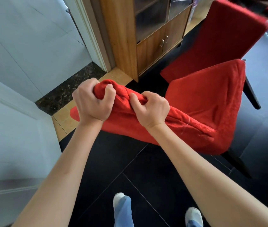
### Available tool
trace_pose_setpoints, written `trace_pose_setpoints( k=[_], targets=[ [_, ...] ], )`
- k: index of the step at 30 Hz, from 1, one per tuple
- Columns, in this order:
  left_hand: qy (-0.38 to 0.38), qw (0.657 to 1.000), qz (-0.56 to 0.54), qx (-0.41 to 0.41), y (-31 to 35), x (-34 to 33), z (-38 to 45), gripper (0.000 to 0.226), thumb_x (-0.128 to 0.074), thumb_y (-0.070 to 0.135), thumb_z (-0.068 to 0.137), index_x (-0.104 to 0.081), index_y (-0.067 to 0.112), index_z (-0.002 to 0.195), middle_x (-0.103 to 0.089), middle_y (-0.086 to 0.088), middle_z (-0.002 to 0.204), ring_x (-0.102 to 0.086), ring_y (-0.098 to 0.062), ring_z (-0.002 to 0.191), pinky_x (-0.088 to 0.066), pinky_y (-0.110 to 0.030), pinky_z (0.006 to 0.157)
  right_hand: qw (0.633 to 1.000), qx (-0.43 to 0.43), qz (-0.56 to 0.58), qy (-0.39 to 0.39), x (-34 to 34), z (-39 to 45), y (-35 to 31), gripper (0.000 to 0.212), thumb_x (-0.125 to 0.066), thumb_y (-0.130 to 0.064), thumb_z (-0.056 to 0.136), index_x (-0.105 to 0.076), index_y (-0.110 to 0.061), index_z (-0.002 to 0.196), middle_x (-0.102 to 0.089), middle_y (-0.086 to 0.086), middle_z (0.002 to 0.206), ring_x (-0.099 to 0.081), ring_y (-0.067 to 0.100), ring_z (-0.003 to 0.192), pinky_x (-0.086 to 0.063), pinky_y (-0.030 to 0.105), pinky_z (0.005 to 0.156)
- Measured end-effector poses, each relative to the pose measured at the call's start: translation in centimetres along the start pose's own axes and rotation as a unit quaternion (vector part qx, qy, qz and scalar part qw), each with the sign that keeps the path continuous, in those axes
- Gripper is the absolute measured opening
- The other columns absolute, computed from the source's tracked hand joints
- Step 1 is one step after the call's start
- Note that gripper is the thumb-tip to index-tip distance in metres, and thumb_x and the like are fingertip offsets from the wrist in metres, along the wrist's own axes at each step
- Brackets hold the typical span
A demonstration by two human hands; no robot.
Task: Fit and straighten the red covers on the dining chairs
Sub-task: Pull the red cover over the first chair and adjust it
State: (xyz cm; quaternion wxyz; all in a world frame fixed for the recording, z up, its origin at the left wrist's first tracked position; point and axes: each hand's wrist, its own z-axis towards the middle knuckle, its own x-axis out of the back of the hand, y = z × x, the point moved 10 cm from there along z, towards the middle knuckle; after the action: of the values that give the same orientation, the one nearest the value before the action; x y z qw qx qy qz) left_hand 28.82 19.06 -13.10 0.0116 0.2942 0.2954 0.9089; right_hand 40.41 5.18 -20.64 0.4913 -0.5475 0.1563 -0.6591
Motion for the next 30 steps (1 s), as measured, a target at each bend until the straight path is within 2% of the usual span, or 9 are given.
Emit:
trace_pose_setpoints(
  k=[4, 7, 10, 15, 20, 22, 27, 30],
  targets=[
    [-0.004, 1.000, 0.011, -0.007, 4.0, -0.6, -0.2, 0.036, -0.048, 0.035, 0.078, -0.033, 0.012, 0.054, -0.019, 0.018, 0.052, -0.037, -0.003, 0.047, -0.025, -0.007, 0.049, 1.000, -0.002, 0.020, 0.005, 3.7, 0.1, 0.9, 0.056, -0.036, -0.062, 0.077, -0.044, -0.015, 0.046, -0.035, -0.008, 0.042, -0.039, 0.015, 0.043, -0.030, 0.030, 0.054],
    [-0.002, 1.000, 0.024, -0.007, 6.7, -0.9, -0.3, 0.037, -0.047, 0.037, 0.077, -0.036, 0.011, 0.053, -0.022, 0.017, 0.051, -0.023, -0.011, 0.047, -0.024, -0.008, 0.049, 0.999, -0.003, 0.040, 0.003, 6.0, 0.1, 1.6, 0.058, -0.037, -0.061, 0.077, -0.046, -0.013, 0.046, -0.037, -0.007, 0.043, -0.040, 0.016, 0.043, -0.032, 0.031, 0.054],
    [-0.002, 0.999, 0.034, -0.012, 9.0, -1.1, -0.5, 0.037, -0.046, 0.038, 0.078, -0.037, 0.011, 0.053, -0.023, 0.016, 0.051, -0.026, -0.013, 0.047, -0.024, -0.007, 0.050, 0.999, 0.002, 0.053, 0.001, 7.9, 0.0, 2.3, 0.059, -0.036, -0.061, 0.078, -0.046, -0.012, 0.047, -0.039, -0.004, 0.044, -0.042, 0.018, 0.044, -0.036, 0.034, 0.053],
    [-0.005, 0.999, 0.048, -0.017, 12.2, -1.8, -1.0, 0.040, -0.046, 0.040, 0.079, -0.041, 0.009, 0.053, -0.034, 0.004, 0.050, -0.032, -0.015, 0.046, -0.024, -0.007, 0.050, 0.998, 0.002, 0.068, 0.000, 10.8, -0.1, 3.4, 0.056, -0.036, -0.062, 0.078, -0.043, -0.015, 0.047, -0.039, -0.004, 0.044, -0.042, 0.017, 0.044, -0.036, 0.033, 0.053],
    [-0.006, 0.998, 0.056, -0.021, 15.4, -2.3, -1.5, 0.035, -0.047, 0.040, 0.078, -0.035, 0.017, 0.055, -0.025, 0.016, 0.051, -0.028, -0.010, 0.047, -0.024, -0.005, 0.051, 0.995, 0.010, 0.096, -0.003, 13.4, -0.2, 4.2, 0.054, -0.037, -0.061, 0.080, -0.046, -0.017, 0.050, -0.041, -0.005, 0.046, -0.042, 0.014, 0.045, -0.037, 0.033, 0.054],
    [-0.009, 0.998, 0.063, -0.026, 16.6, -2.4, -1.7, 0.034, -0.046, 0.041, 0.078, -0.034, 0.018, 0.057, -0.026, 0.015, 0.051, -0.028, -0.010, 0.048, -0.023, -0.005, 0.051, 0.995, 0.007, 0.100, -0.006, 14.2, -0.2, 4.5, 0.055, -0.037, -0.061, 0.080, -0.048, -0.016, 0.050, -0.044, -0.004, 0.047, -0.044, 0.015, 0.046, -0.038, 0.034, 0.055],
    [-0.014, 0.997, 0.070, -0.027, 18.9, -3.0, -2.2, 0.034, -0.048, 0.042, 0.078, -0.035, 0.018, 0.058, -0.034, 0.006, 0.054, -0.033, -0.014, 0.050, -0.017, -0.018, 0.051, 0.994, -0.004, 0.105, -0.010, 16.3, -0.5, 5.5, 0.058, -0.037, -0.061, 0.079, -0.054, -0.011, 0.053, -0.048, 0.000, 0.049, -0.048, 0.019, 0.049, -0.043, 0.041, 0.059],
    [-0.025, 0.998, 0.060, -0.024, 19.7, -3.4, -2.4, 0.034, -0.048, 0.045, 0.078, -0.038, 0.019, 0.059, -0.039, 0.006, 0.056, -0.036, -0.013, 0.051, -0.021, -0.011, 0.053, 0.994, -0.009, 0.106, -0.011, 17.3, -0.6, 5.7, 0.054, -0.037, -0.060, 0.080, -0.050, -0.015, 0.053, -0.045, -0.003, 0.049, -0.046, 0.018, 0.049, -0.044, 0.043, 0.060]
  ],
)
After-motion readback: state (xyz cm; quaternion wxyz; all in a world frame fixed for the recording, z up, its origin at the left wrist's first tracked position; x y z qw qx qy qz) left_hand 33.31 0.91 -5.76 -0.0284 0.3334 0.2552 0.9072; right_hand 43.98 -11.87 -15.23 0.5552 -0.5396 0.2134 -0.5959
